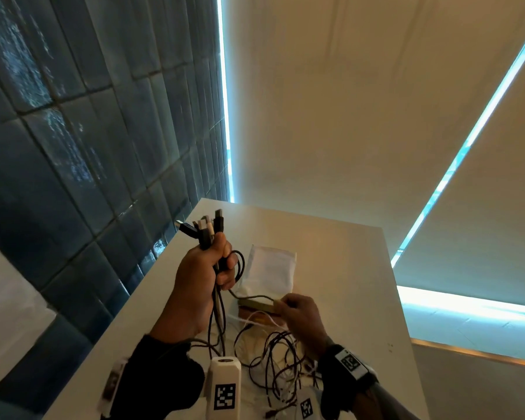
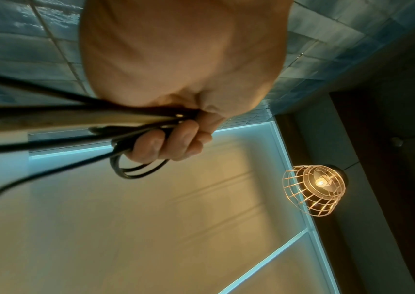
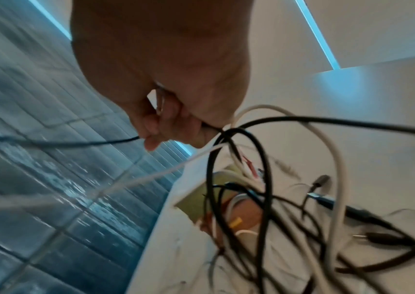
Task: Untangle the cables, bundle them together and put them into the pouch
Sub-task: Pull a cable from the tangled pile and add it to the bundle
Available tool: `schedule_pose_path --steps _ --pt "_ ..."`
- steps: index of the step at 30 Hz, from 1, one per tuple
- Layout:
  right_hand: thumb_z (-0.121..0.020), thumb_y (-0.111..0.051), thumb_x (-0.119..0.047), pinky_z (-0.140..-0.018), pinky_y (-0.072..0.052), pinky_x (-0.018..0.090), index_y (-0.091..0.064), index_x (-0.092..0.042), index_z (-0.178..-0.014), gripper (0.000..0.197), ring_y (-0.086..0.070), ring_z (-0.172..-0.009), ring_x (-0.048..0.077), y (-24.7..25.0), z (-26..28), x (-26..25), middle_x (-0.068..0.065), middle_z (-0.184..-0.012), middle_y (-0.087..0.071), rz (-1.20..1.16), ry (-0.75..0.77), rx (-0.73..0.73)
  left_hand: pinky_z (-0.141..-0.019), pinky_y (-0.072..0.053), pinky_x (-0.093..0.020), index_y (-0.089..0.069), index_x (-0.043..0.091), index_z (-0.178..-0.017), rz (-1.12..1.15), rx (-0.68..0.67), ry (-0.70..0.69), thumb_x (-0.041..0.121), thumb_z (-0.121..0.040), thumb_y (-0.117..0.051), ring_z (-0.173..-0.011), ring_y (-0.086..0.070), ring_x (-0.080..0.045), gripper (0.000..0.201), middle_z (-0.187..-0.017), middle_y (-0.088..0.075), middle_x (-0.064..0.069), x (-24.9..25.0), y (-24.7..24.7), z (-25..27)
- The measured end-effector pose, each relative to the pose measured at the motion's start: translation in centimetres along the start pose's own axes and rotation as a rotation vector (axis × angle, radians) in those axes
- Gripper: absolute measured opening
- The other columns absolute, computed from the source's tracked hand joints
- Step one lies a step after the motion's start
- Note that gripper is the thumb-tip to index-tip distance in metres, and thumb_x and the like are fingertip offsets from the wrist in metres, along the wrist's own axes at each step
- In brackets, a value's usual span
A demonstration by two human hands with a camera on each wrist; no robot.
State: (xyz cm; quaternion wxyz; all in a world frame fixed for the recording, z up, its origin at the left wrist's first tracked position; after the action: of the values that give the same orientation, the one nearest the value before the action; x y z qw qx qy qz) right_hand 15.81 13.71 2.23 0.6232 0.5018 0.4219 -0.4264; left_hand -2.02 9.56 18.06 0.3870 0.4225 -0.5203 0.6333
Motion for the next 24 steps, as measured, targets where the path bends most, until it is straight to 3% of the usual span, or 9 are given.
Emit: schedule_pose_path --steps 3,5,9,12,16,20,22,24 --pt "-0.087 -0.065 -0.010 -0.041 -0.035 0.015 -0.068 -0.004 -0.072 0.016 -0.046 -0.042 0.001 1.4 0.6 -3.3 -0.009 -0.048 -0.055 -0.174 0.033 0.067 -0.042 -0.029 -0.020 -0.044 0.013 -0.070 -0.067 0.062 0.050 0.024 -0.101 -0.040 -0.041 -0.036 -0.009 0.033 -0.062 -0.050 -0.003 -0.9 0.6 0.0" --pt "-0.088 -0.064 -0.008 -0.041 -0.032 0.016 -0.066 -0.004 -0.073 0.016 -0.039 -0.042 0.003 1.7 1.2 -6.1 -0.010 -0.047 -0.049 -0.250 0.112 0.066 -0.044 -0.033 -0.021 -0.045 0.012 -0.071 -0.083 0.088 0.093 0.024 -0.101 -0.041 -0.044 -0.041 -0.012 0.032 -0.064 -0.053 -0.007 -1.6 0.5 0.0" --pt "-0.090 -0.062 -0.005 -0.044 -0.031 0.018 -0.060 0.006 -0.077 0.017 -0.036 -0.045 0.006 1.2 3.0 -10.7 -0.006 -0.051 -0.045 -0.373 0.276 -0.018 -0.055 -0.036 -0.028 -0.048 0.010 -0.075 -0.113 0.078 0.183 0.023 -0.101 -0.041 -0.053 -0.051 -0.019 0.031 -0.064 -0.064 -0.010 -3.1 -0.7 0.0" --pt "-0.091 -0.060 -0.003 -0.044 -0.029 0.018 -0.060 0.005 -0.077 0.016 -0.032 -0.045 0.007 1.0 3.9 -12.5 -0.005 -0.051 -0.043 -0.445 0.339 -0.084 -0.053 -0.037 -0.029 -0.050 0.008 -0.078 -0.129 0.085 0.181 0.023 -0.101 -0.041 -0.055 -0.056 -0.020 0.030 -0.067 -0.066 -0.011 -3.3 -1.1 -0.1" --pt "-0.091 -0.054 0.002 -0.044 -0.028 0.016 -0.059 0.001 -0.074 0.018 -0.032 -0.045 0.006 0.8 4.8 -13.2 -0.008 -0.054 -0.056 -0.497 0.351 -0.196 -0.061 -0.045 -0.033 -0.056 0.005 -0.077 -0.152 0.133 0.178 0.023 -0.100 -0.045 -0.062 -0.059 -0.023 0.031 -0.065 -0.067 -0.011 -3.2 -1.1 0.0" --pt "-0.091 -0.054 0.003 -0.045 -0.034 0.011 -0.059 0.005 -0.079 0.013 -0.040 -0.044 0.000 0.3 5.1 -12.7 -0.010 -0.054 -0.054 -0.482 0.346 -0.291 -0.088 -0.047 -0.045 -0.047 0.010 -0.074 0.236 0.010 0.209 0.027 -0.101 -0.038 -0.080 -0.065 -0.028 0.033 -0.075 -0.065 -0.013 -3.3 -2.1 0.1" --pt "-0.092 -0.052 0.004 -0.046 -0.037 0.009 -0.058 0.003 -0.079 0.015 -0.044 -0.044 -0.002 -0.1 4.8 -11.7 -0.010 -0.054 -0.054 -0.473 0.309 -0.323 -0.084 -0.049 -0.042 -0.045 0.011 -0.071 0.410 -0.034 0.181 0.027 -0.101 -0.036 -0.072 -0.064 -0.025 0.035 -0.069 -0.057 -0.009 -2.6 -2.3 0.0" --pt "-0.094 -0.054 -0.003 -0.046 -0.035 0.009 -0.058 0.001 -0.076 0.019 -0.043 -0.045 -0.002 -0.5 4.4 -10.3 -0.009 -0.055 -0.053 -0.451 0.271 -0.331 -0.069 -0.045 -0.033 -0.044 0.013 -0.069 0.442 -0.051 0.128 0.027 -0.101 -0.036 -0.058 -0.054 -0.017 0.036 -0.063 -0.048 -0.003 -1.8 -2.4 -0.1"
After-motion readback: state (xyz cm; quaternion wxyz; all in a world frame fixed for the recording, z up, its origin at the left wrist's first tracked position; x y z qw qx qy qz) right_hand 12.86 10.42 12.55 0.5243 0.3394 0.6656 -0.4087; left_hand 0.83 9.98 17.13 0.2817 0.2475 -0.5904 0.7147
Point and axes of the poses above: each hand's wrist, its own z-axis away from the middle knuckle, its own y-axis out of the back of the hand, x = y × z, the point moved 8 cm from there along -z, towards the middle knuckle
